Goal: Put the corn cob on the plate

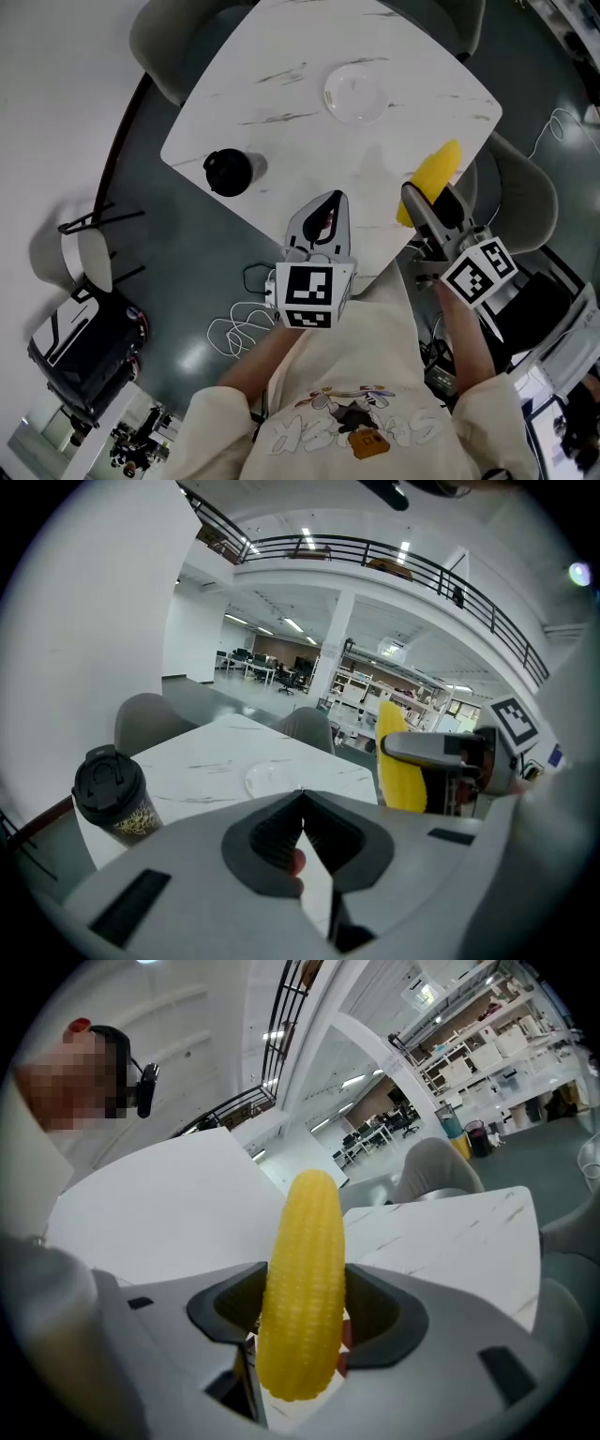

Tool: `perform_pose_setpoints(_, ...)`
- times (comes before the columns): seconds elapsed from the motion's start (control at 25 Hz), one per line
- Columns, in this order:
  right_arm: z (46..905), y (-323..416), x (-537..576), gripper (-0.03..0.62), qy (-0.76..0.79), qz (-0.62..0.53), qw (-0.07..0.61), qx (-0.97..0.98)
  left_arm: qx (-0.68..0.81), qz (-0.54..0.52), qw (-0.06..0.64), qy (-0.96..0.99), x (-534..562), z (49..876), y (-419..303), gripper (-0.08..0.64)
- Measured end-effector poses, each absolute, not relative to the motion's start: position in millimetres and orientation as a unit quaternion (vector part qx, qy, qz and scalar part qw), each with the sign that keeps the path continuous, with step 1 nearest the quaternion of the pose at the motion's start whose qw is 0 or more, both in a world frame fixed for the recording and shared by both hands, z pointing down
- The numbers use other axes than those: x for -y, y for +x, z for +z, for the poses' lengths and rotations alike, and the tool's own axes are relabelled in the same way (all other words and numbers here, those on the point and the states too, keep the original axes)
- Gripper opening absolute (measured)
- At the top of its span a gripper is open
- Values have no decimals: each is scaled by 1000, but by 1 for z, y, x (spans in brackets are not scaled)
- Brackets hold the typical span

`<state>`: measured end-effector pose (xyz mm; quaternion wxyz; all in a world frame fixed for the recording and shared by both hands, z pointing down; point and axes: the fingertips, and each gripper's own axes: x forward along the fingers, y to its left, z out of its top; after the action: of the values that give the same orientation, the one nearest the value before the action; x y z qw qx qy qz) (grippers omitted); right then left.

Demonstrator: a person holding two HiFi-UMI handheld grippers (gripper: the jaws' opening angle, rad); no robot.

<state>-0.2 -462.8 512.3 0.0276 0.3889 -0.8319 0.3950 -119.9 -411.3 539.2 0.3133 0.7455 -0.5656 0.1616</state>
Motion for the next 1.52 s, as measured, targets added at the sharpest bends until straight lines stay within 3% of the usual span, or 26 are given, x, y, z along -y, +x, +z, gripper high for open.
perform_pose_setpoints(1.52, 647, -68, 579, 259, 403, 368, 139, 826, 574, 176, 359, 714, 499, 665, -171, 8)
